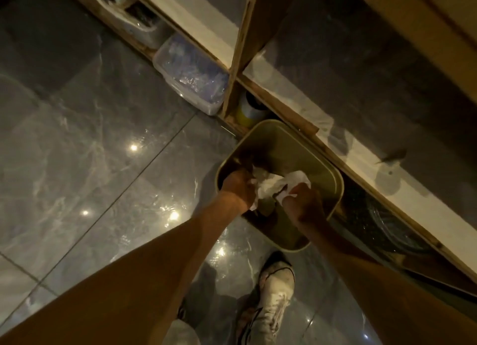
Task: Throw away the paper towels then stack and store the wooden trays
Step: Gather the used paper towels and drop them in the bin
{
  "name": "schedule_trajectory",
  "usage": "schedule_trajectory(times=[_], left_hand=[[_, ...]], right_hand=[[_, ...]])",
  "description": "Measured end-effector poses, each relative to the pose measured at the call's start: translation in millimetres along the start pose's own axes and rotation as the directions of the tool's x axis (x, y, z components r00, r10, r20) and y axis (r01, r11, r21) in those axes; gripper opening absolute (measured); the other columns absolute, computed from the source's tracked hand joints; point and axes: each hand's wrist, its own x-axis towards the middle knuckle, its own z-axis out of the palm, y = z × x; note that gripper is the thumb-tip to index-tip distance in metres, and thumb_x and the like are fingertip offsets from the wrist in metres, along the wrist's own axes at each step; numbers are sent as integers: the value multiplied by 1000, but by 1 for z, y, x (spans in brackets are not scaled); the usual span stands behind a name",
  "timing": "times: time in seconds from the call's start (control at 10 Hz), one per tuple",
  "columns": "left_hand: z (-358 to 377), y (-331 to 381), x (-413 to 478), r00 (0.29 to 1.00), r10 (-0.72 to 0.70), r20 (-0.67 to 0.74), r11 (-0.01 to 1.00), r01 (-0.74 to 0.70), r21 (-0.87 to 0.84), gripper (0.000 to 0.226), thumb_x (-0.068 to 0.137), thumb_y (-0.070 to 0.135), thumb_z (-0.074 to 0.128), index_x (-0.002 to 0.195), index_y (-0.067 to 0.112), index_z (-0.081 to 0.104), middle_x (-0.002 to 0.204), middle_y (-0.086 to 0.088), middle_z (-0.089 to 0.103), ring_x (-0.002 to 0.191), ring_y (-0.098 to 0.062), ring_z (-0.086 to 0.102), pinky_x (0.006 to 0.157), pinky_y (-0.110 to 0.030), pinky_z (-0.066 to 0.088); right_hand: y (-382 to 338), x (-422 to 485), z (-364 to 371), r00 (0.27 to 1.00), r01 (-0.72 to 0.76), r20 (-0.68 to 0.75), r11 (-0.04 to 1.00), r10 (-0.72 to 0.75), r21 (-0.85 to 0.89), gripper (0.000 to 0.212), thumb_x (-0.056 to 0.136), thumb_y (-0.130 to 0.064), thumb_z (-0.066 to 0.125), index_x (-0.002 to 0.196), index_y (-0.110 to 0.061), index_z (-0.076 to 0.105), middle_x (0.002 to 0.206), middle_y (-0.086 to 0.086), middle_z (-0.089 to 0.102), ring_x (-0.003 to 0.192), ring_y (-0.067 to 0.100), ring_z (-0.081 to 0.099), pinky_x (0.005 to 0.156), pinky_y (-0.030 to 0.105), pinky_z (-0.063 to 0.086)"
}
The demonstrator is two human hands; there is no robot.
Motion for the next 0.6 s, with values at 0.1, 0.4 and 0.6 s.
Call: schedule_trajectory(times=[0.1,0.4,0.6], left_hand=[[5,5,9,994,72,78,992,-79,101,45,96,19,53,138,7,45,143,-19,47,132,-33,44,111,-36,35],[-23,25,-22,988,119,100,990,-126,67,49,96,14,52,143,10,41,149,-14,42,137,-29,39,112,-33,31],[-82,54,-81,981,193,-9,974,-191,125,16,98,15,48,107,14,61,110,-11,61,110,-27,58,94,-26,49]], right_hand=[[7,3,0,992,-8,122,998,16,-69,57,95,-34,54,146,-19,35,154,19,21,139,38,26,114,47,28],[-3,-10,-26,978,208,5,978,-208,-24,44,90,-6,59,133,1,51,131,26,56,122,42,52,103,44,39],[-32,-82,-80,929,371,-30,928,-370,35,46,95,-28,55,139,-19,45,143,8,44,129,27,46,102,36,40]])
